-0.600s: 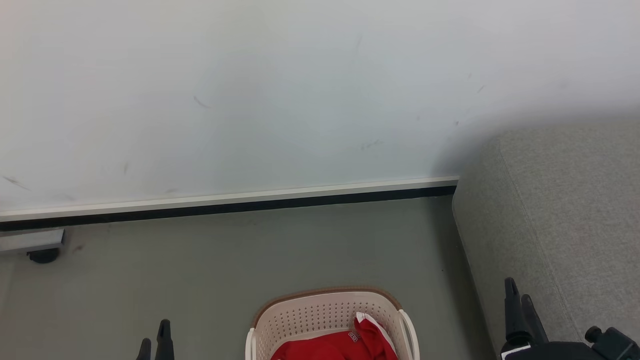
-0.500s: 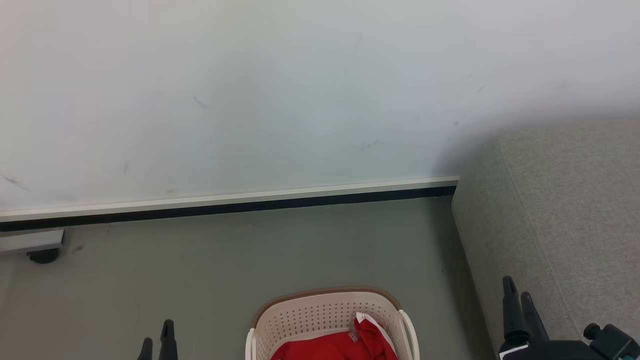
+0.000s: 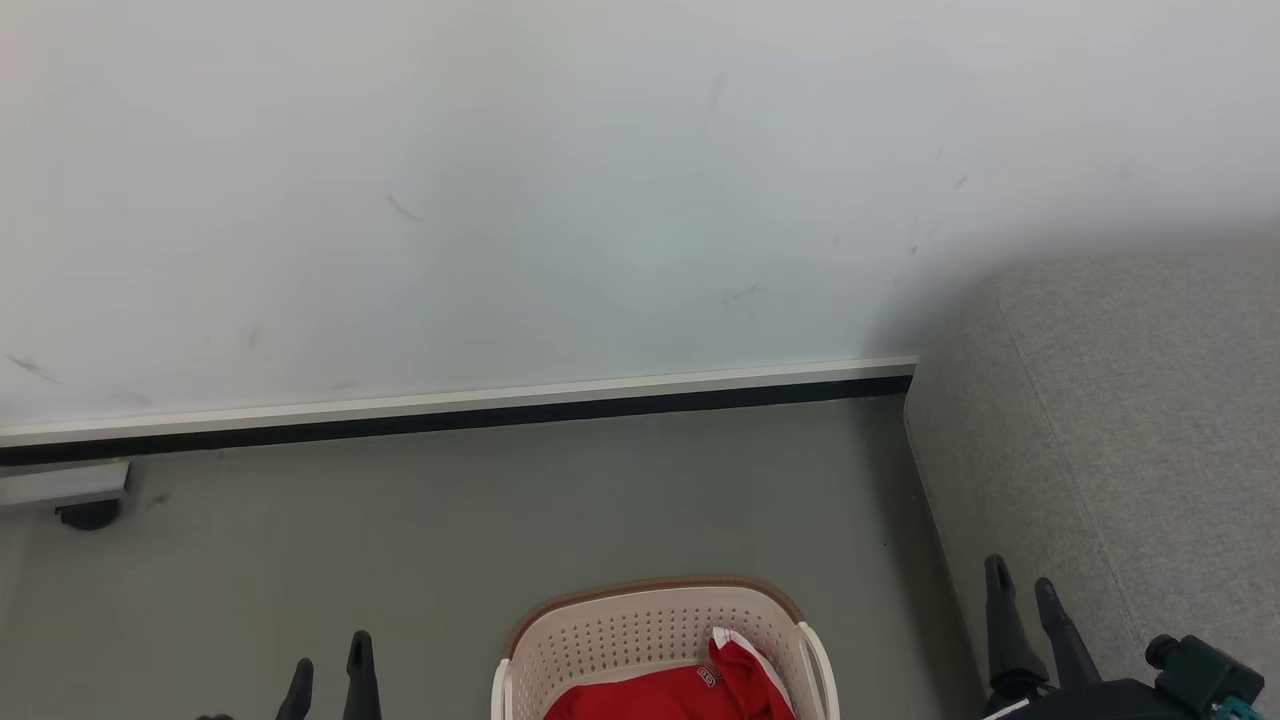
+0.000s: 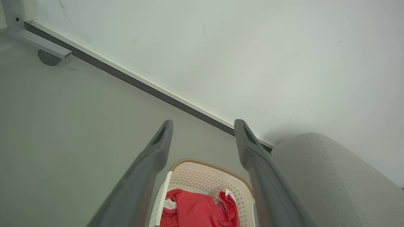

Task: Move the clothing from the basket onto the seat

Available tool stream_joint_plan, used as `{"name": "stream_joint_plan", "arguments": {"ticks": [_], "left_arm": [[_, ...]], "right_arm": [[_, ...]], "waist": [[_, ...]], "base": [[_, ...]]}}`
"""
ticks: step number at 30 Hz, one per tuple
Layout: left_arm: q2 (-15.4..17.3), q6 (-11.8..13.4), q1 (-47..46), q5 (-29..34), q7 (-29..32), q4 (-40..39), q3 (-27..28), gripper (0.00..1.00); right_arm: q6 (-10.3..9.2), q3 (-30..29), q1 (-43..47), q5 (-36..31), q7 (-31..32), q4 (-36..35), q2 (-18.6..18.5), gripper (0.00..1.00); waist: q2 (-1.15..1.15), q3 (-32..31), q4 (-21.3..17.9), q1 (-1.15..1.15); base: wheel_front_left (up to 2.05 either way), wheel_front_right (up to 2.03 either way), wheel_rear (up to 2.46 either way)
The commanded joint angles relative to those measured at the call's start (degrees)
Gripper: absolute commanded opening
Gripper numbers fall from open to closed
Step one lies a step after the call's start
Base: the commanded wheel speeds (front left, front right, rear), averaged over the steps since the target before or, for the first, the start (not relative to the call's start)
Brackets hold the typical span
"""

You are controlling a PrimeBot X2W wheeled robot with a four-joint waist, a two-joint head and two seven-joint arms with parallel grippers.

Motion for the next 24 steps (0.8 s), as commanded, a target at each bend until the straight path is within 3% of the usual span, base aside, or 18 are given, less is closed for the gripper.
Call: {"name": "stream_joint_plan", "arguments": {"ticks": [1,14,24], "left_arm": [[0.61,0.05,-0.59,2.51,-0.65,-0.35,-0.28,1.00],[1.77,-0.83,-1.17,12.72,-2.93,-0.51,-2.30,1.00],[1.26,-1.08,-1.12,16.47,-4.71,0.02,-2.48,1.00]], "right_arm": [[0.02,-0.34,-0.30,-2.38,0.33,-0.44,0.19,1.00],[0.02,-0.47,0.40,-13.87,2.94,-0.73,1.34,1.00],[0.02,-1.89,0.96,-20.23,4.51,-1.44,1.34,1.00]], "waist": [[0.00,-0.03,-0.02,0.00],[0.00,-0.18,-0.04,0.00],[0.00,-0.32,0.32,0.00]], "base": [[0.00,0.00,0.00],[0.00,0.00,0.00],[0.00,0.00,0.00]]}}
